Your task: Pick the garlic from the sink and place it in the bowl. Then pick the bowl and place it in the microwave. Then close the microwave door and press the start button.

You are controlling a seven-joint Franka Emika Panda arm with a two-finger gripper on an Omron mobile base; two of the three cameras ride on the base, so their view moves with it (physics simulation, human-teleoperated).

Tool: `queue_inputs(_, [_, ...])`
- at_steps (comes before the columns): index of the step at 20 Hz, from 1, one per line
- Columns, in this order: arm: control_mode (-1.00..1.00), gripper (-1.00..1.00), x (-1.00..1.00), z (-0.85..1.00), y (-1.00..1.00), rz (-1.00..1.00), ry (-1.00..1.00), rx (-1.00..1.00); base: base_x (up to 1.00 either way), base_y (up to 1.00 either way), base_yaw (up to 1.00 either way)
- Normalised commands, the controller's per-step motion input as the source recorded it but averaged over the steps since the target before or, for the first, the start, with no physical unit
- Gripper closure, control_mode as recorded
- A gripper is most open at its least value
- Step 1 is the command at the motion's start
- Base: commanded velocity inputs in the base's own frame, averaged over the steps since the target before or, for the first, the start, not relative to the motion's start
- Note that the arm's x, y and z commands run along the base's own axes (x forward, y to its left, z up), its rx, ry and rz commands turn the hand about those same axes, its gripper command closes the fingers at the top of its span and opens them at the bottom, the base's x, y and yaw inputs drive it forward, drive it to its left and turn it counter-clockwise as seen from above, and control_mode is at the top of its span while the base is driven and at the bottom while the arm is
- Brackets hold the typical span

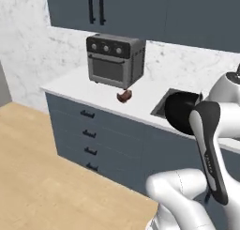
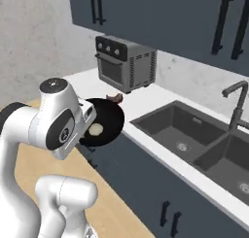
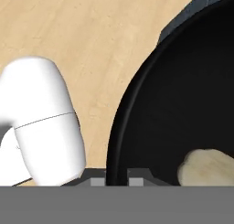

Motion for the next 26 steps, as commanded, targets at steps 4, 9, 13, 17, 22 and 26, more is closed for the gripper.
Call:
queue_inputs(4, [1.0, 1.0, 0.0, 0.0, 0.0, 0.0, 0.0, 0.0, 0.0, 0.04, 1.0])
queue_inputs(9, [1.0, 1.0, 0.0, 0.0, 0.0, 0.0, 0.0, 0.0, 0.0, 0.0, 1.0])
queue_inputs(13, [1.0, 1.0, 0.0, 0.0, 0.0, 0.0, 0.0, 0.0, 0.0, 0.0, 1.0])
queue_inputs(17, [1.0, 1.0, 0.0, 0.0, 0.0, 0.0, 0.0, 0.0, 0.0, 0.0, 1.0])
queue_inputs(22, [1.0, 1.0, 0.0, 0.0, 0.0, 0.0, 0.0, 0.0, 0.0, 0.0, 1.0])
queue_inputs(26, [1.0, 1.0, 0.0, 0.0, 0.0, 0.0, 0.0, 0.0, 0.0, 0.0, 1.0])
